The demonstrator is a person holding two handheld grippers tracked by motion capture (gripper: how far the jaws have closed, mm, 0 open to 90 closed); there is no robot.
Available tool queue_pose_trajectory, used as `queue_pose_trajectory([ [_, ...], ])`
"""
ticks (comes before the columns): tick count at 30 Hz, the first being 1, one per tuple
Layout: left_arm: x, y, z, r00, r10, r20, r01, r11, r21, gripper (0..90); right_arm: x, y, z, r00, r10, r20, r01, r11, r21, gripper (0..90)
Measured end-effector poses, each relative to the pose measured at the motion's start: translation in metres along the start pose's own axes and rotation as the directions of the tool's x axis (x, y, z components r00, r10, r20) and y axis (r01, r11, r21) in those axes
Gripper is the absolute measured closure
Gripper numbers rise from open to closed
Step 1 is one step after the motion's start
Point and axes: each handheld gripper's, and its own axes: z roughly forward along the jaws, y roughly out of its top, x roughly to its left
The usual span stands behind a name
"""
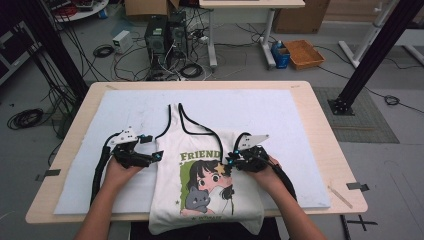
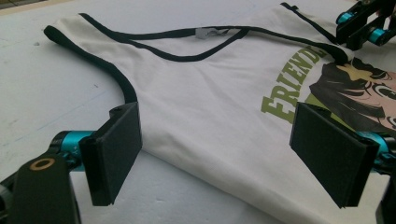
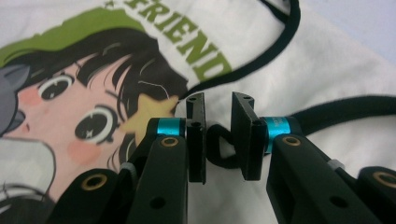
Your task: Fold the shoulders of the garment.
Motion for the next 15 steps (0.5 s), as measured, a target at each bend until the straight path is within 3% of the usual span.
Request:
queue_pose_trajectory([
  [12, 0.0018, 0.0, -0.0001, 0.9999, -0.013, 0.007, 0.013, 0.9999, -0.001, 17.0, 0.0037, -0.0098, -0.0022, 0.9997, 0.017, -0.02, -0.017, 0.9999, 0.001, 74.9],
  [15, 0.0016, 0.0001, 0.0, 0.9999, -0.011, 0.006, 0.011, 0.9999, 0.001, 17.0, 0.0042, -0.0101, -0.0008, 0.9998, 0.013, -0.014, -0.013, 0.9999, -0.002, 83.4],
])
